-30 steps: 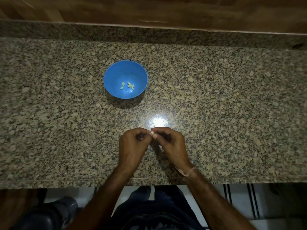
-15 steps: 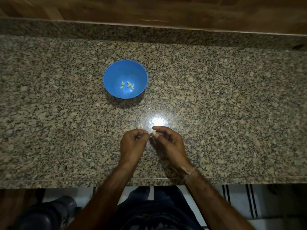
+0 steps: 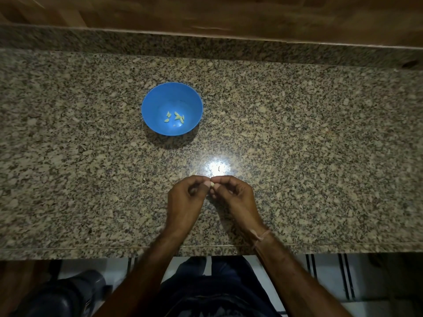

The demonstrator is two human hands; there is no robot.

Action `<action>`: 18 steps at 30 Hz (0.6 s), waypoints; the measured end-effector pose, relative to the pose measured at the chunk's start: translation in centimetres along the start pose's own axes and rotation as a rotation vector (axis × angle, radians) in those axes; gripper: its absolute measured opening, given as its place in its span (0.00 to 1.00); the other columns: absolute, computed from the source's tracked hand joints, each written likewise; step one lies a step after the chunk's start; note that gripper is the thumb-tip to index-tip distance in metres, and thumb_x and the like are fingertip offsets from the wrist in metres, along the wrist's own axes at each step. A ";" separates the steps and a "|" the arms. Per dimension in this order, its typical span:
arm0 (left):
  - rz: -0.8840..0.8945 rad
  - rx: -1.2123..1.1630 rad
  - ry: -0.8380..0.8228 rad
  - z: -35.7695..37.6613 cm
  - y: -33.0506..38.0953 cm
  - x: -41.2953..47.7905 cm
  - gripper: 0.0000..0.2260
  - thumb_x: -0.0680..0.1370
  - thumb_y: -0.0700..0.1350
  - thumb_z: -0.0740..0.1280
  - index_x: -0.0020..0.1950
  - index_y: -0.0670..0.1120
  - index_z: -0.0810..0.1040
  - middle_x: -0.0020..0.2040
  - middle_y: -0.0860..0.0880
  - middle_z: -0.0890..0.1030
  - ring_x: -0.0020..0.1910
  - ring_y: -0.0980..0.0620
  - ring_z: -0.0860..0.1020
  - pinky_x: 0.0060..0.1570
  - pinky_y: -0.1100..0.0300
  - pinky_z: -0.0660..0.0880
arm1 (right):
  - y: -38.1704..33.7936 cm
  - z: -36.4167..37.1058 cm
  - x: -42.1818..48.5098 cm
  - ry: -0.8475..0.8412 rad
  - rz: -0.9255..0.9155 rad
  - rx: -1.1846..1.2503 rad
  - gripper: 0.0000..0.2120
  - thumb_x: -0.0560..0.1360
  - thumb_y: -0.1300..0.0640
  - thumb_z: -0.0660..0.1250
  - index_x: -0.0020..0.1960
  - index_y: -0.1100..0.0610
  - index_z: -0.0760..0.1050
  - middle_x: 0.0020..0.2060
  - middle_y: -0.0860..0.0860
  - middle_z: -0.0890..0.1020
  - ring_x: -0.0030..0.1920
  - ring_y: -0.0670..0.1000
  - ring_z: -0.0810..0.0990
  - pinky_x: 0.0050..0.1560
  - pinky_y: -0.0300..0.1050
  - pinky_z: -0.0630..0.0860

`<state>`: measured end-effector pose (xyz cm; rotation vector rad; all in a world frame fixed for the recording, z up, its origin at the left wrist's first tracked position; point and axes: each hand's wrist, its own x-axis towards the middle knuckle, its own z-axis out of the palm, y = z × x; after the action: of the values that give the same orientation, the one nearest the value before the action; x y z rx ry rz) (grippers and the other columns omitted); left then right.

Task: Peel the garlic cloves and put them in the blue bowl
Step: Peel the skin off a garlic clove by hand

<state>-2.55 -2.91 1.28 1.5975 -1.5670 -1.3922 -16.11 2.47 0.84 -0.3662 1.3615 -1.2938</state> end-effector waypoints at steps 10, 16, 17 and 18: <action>0.067 -0.035 0.032 -0.1 -0.1 -0.5 0.08 0.77 0.40 0.73 0.45 0.54 0.84 0.40 0.54 0.85 0.41 0.53 0.84 0.43 0.45 0.83 | -0.5 -0.2 0.0 -0.007 -0.123 -0.159 0.09 0.78 0.72 0.71 0.57 0.71 0.78 0.47 0.58 0.86 0.47 0.51 0.85 0.49 0.41 0.83; 0.110 0.063 0.067 0.0 -0.3 -0.3 0.09 0.77 0.38 0.71 0.44 0.53 0.81 0.40 0.56 0.83 0.41 0.56 0.81 0.42 0.48 0.81 | -0.3 0.4 -0.1 0.022 -0.041 -0.052 0.09 0.77 0.72 0.71 0.56 0.70 0.78 0.45 0.57 0.86 0.46 0.51 0.84 0.49 0.46 0.84; 0.088 0.062 0.083 0.1 -0.5 -0.3 0.09 0.78 0.38 0.70 0.44 0.53 0.81 0.39 0.55 0.83 0.41 0.56 0.82 0.42 0.49 0.81 | -0.3 0.5 -0.2 0.030 -0.020 -0.002 0.08 0.77 0.72 0.71 0.56 0.69 0.78 0.45 0.57 0.85 0.47 0.53 0.84 0.51 0.51 0.83; 0.053 0.067 0.100 0.2 -0.8 -0.3 0.08 0.80 0.40 0.69 0.44 0.52 0.82 0.39 0.55 0.84 0.40 0.57 0.82 0.43 0.49 0.82 | -0.2 0.5 -0.2 0.037 -0.007 0.036 0.08 0.77 0.72 0.71 0.56 0.68 0.78 0.45 0.57 0.85 0.47 0.54 0.83 0.51 0.53 0.82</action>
<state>-2.37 -2.45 0.61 1.6263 -1.6000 -1.2248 -15.70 2.37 1.26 -0.3247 1.3671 -1.3348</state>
